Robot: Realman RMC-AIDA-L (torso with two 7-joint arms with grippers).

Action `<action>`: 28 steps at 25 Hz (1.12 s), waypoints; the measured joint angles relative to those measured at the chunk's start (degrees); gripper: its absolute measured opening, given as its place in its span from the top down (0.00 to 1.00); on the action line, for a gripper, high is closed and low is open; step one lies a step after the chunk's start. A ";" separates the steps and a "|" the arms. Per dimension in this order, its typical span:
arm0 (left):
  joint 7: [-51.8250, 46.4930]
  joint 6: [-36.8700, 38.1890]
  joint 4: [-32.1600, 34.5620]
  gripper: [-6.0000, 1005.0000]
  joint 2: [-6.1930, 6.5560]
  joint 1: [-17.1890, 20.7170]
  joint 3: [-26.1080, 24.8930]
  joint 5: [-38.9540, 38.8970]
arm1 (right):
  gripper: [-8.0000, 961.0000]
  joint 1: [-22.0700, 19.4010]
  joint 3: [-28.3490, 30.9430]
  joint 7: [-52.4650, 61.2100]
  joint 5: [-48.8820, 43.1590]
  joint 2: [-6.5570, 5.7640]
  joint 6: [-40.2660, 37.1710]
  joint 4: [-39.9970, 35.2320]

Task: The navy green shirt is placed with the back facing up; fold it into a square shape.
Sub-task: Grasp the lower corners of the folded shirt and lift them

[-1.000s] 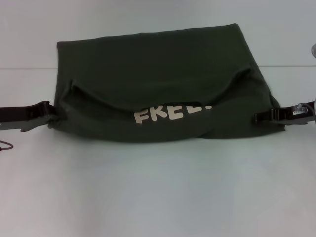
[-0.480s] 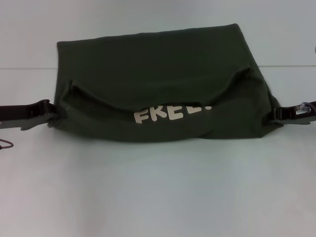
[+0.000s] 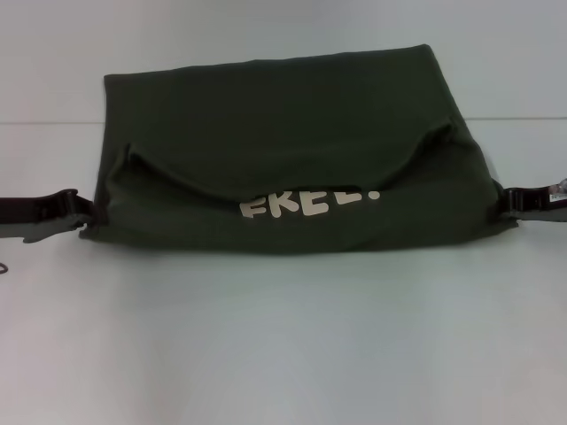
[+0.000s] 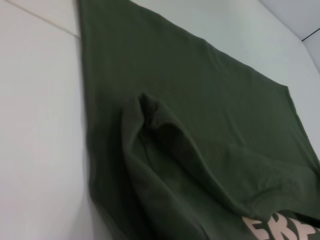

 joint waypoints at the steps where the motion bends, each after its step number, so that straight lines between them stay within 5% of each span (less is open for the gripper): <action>1: -0.05 0.03 0.00 0.95 0.06 -0.03 -0.02 0.39 | 0.94 -0.19 0.22 0.00 0.00 -0.02 -0.35 -0.30; 13: -0.67 1.33 1.38 0.94 0.00 0.08 0.14 3.31 | 0.94 -1.32 1.72 -0.28 0.68 -0.04 -3.78 -1.39; 23: 1.46 20.80 11.16 0.93 -0.04 4.80 -0.10 7.24 | 0.94 -8.82 2.47 1.18 1.50 2.80 -28.25 -15.27; 28: 1.87 30.08 15.34 0.93 -0.28 7.09 -0.15 9.76 | 0.94 -13.33 3.54 1.27 1.58 3.10 -37.55 -20.12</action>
